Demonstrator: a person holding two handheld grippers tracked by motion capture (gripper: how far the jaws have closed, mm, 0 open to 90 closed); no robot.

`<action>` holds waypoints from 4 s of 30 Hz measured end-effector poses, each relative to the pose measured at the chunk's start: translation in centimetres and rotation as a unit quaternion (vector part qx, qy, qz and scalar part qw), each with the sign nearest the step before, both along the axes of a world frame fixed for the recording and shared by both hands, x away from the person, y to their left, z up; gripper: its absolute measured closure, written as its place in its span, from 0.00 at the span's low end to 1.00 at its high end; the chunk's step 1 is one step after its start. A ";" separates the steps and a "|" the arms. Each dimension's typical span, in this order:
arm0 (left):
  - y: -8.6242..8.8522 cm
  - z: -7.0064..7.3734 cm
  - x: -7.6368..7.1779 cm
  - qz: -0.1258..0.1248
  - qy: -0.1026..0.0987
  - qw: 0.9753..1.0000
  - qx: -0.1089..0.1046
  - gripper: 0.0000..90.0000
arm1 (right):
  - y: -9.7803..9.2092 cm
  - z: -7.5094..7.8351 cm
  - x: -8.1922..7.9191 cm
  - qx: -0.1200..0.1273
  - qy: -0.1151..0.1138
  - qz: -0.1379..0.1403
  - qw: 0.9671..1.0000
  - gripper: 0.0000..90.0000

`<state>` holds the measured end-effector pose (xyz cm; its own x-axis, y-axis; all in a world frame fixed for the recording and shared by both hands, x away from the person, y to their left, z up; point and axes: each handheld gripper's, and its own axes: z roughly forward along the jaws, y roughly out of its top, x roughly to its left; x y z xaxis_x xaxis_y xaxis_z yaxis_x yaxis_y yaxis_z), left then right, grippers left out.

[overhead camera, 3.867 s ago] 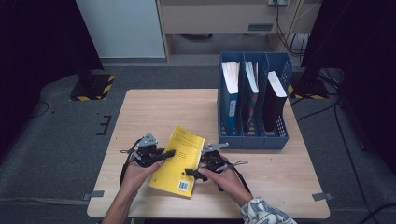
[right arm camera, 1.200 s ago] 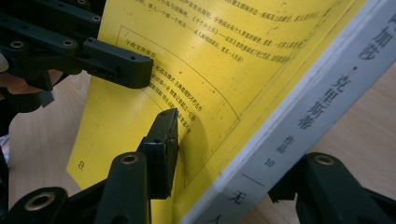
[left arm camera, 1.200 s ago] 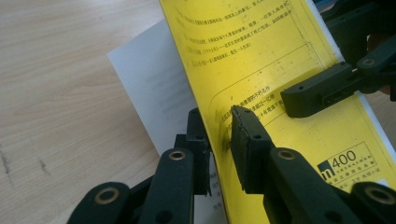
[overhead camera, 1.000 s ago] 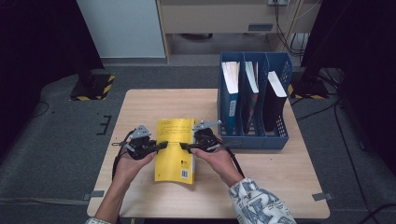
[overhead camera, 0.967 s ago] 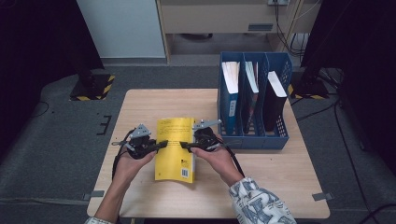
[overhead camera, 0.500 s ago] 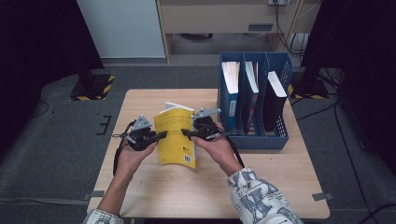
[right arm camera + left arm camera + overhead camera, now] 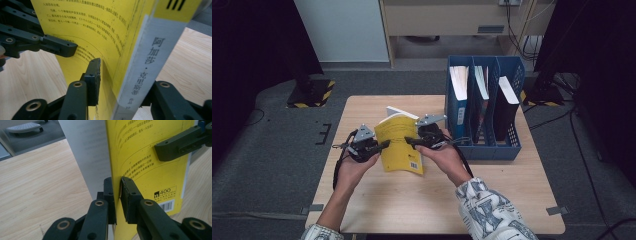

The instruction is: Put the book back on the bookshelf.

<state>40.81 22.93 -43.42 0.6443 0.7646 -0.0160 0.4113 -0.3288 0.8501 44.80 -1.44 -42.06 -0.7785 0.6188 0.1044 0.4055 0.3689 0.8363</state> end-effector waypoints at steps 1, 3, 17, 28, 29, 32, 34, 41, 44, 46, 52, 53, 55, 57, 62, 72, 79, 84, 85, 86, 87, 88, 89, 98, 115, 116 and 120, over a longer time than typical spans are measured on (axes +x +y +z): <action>0.0 0.0 -0.1 0.000 -0.001 1.000 -0.002 0.92 | 0.0 0.0 -0.1 0.001 0.002 0.001 1.000 0.67; 0.1 -0.1 -0.4 -0.002 -0.004 1.000 -0.004 0.92 | 0.0 0.1 -0.3 0.003 0.003 0.003 1.000 0.67; -0.7 -0.1 0.0 0.012 -0.041 0.999 0.016 0.95 | -0.1 0.4 0.1 0.002 -0.021 -0.002 1.000 0.73; -0.6 -0.4 -0.4 -0.001 -0.039 0.999 0.003 0.90 | -1.0 0.1 0.0 0.009 -0.017 -0.001 1.000 0.69; -0.6 -0.5 -0.6 -0.001 -0.040 0.999 0.000 0.89 | -1.0 0.1 -0.2 0.012 -0.016 0.000 1.000 0.68; -0.6 -0.7 -1.2 0.000 -0.044 0.999 -0.009 0.85 | -1.3 0.0 -0.7 0.013 -0.016 0.007 1.000 0.66; -0.6 -0.8 -1.5 -0.001 -0.047 0.999 -0.011 0.84 | -1.3 0.0 -1.0 0.014 -0.015 0.009 1.000 0.64; -0.4 -1.5 -2.4 0.008 -0.049 0.999 -0.019 0.75 | -1.9 0.2 -1.7 0.013 -0.021 0.023 0.999 0.58; -0.2 -1.9 -2.3 0.016 -0.044 0.999 -0.020 0.73 | -2.0 0.6 -1.7 0.024 -0.022 0.032 0.999 0.58; -0.2 -2.2 -2.3 0.021 -0.040 0.999 -0.020 0.71 | -1.8 0.9 -1.9 0.028 -0.023 0.041 0.999 0.58; -0.1 -2.8 -2.1 0.040 -0.035 0.998 -0.017 0.68 | -1.3 1.9 -1.9 0.028 -0.028 0.049 0.998 0.58; -0.1 -2.9 -2.1 0.042 -0.034 0.998 -0.018 0.67 | -1.3 2.0 -1.8 0.029 -0.029 0.052 0.998 0.59; -0.2 -3.1 -2.0 0.046 -0.034 0.998 -0.016 0.67 | -1.1 2.2 -1.9 0.027 -0.032 0.055 0.998 0.60; -0.3 -3.3 -1.8 0.051 -0.033 0.998 -0.012 0.67 | -1.0 2.3 -2.1 0.024 -0.030 0.055 0.998 0.60; -0.5 -3.6 -1.2 0.065 -0.033 0.997 -0.013 0.67 | -0.7 2.4 -2.4 0.024 -0.029 0.056 0.998 0.63; -0.4 -4.0 -1.6 0.069 -0.024 0.997 0.020 0.57 | -0.4 3.0 -2.6 0.014 -0.036 0.048 0.998 0.68; 0.8 -6.1 -3.0 0.063 0.025 0.995 0.078 0.41 | -0.3 3.5 -2.3 0.014 -0.033 0.056 0.998 0.69; 2.2 -6.7 -3.5 0.075 0.050 0.992 0.088 0.24 | -0.3 3.6 -2.0 0.013 -0.030 0.055 0.998 0.70; 2.5 -6.8 -3.5 0.079 0.053 0.992 0.087 0.21 | -0.3 3.6 -1.9 0.013 -0.030 0.057 0.998 0.70; 2.7 -6.8 -3.4 0.083 0.055 0.991 0.087 0.20 | -0.3 3.6 -1.9 0.013 -0.030 0.057 0.998 0.71; 2.7 -6.8 -3.4 0.083 0.055 0.991 0.087 0.18 | -0.3 3.6 -1.9 0.013 -0.030 0.057 0.998 0.71; 3.0 -7.0 -3.2 0.091 0.059 0.990 0.085 0.15 | -0.3 3.5 -1.8 0.016 -0.026 0.056 0.998 0.71; 3.1 -7.1 -3.2 0.092 0.060 0.990 0.084 0.13 | -0.3 3.5 -1.7 0.016 -0.025 0.058 0.998 0.71; 3.9 -7.5 -3.1 0.089 0.066 0.989 0.094 0.07 | 0.1 3.2 -1.5 0.012 -0.022 0.058 0.998 0.75; 4.4 -7.9 -2.9 0.100 0.086 0.986 0.102 0.07 | -0.6 3.2 -0.5 0.031 0.005 0.025 0.999 0.83; 4.5 -7.9 -2.9 0.101 0.087 0.986 0.102 0.07 | -0.7 3.3 -0.4 0.033 0.006 0.022 0.999 0.83; 4.7 -8.0 -2.8 0.106 0.089 0.985 0.099 0.07 | -0.8 3.4 -0.2 0.042 0.014 0.013 0.999 0.84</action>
<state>38.00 27.61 -51.41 0.4705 0.8810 0.0493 0.6247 -0.3720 0.6865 44.63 -2.25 -38.68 -0.7898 0.5870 0.1779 0.4212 0.3083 0.8530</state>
